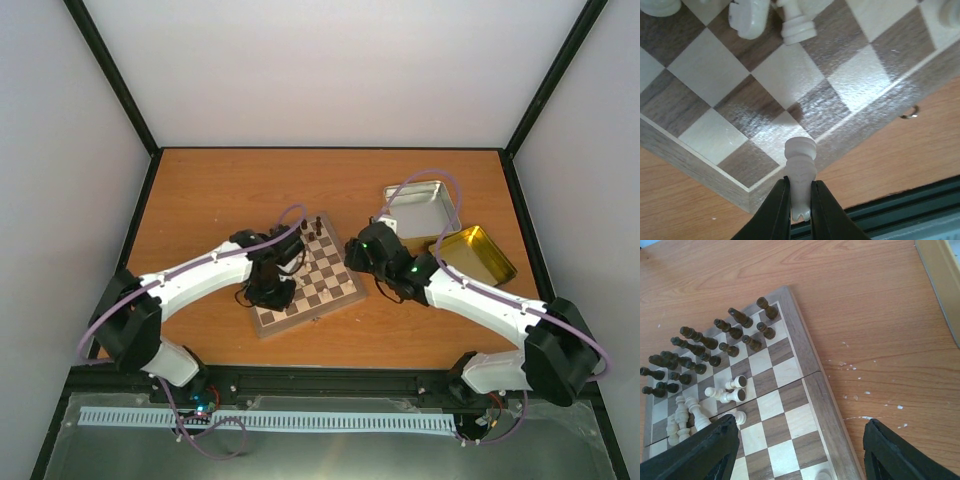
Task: Set up the chess pieces on the board
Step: Place the chess piece on the chessboard.
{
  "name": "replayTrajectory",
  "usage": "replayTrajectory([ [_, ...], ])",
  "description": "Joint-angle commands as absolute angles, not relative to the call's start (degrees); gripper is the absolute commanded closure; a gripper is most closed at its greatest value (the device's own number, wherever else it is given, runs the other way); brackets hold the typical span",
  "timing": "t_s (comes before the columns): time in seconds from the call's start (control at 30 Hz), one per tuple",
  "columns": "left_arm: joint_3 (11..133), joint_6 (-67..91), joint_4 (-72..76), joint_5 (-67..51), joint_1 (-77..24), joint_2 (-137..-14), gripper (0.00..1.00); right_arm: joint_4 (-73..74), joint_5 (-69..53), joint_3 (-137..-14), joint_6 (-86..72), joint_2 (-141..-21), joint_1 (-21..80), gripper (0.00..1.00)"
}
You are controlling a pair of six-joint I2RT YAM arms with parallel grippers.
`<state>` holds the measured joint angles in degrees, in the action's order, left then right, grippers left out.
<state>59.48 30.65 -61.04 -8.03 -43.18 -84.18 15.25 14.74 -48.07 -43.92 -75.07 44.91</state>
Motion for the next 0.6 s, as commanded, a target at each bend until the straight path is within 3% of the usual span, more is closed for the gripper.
replayTrajectory([
  [0.0, 63.04, 28.19, -66.17, -3.64, -43.99, -87.25, 0.99, 14.84, 17.92, -46.49, -43.32, -72.91, 44.04, 0.32],
  [0.57, 62.4, 23.47, -65.75, -5.63, -44.12, -90.46, 0.97, 13.91, 16.74, -44.43, -44.66, -71.22, 43.77, 0.31],
])
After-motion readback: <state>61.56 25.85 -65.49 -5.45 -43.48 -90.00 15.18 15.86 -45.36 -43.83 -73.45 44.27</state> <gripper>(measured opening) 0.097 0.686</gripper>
